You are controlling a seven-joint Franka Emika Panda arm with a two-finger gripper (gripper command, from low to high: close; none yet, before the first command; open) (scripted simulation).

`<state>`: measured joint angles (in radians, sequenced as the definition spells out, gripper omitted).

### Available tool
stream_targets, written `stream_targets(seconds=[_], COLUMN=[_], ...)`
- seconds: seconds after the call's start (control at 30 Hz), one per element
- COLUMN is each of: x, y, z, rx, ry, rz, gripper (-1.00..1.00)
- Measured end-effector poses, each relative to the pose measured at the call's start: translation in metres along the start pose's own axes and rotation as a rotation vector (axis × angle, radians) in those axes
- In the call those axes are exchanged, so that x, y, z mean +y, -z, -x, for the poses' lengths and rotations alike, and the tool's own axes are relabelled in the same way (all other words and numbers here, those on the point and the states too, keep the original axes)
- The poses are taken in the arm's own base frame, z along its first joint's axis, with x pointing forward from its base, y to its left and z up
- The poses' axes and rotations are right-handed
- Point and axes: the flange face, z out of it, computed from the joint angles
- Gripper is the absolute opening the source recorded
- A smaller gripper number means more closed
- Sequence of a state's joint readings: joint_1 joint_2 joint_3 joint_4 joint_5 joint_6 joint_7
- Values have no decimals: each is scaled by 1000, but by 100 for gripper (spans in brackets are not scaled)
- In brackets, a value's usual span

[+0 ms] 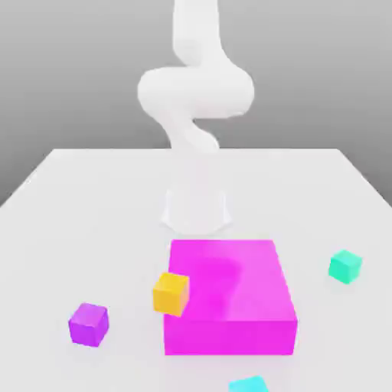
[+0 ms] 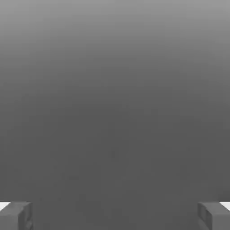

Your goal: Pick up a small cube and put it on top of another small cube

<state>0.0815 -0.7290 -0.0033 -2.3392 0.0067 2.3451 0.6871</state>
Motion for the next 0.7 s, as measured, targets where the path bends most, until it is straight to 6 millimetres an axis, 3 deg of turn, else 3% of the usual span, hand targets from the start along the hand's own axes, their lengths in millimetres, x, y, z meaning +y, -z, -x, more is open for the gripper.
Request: stream_targets(seconds=[0.17, 0.33, 0.53, 0.7], x=[-33, -53, -54, -30], y=[-92, -165, -225, -253], z=[66, 154, 278, 383], rx=[-175, -332, -507, -643], ry=[347, 693, 1118, 1477], rz=[-18, -55, -120, -188], gripper=[0, 0, 0, 0])
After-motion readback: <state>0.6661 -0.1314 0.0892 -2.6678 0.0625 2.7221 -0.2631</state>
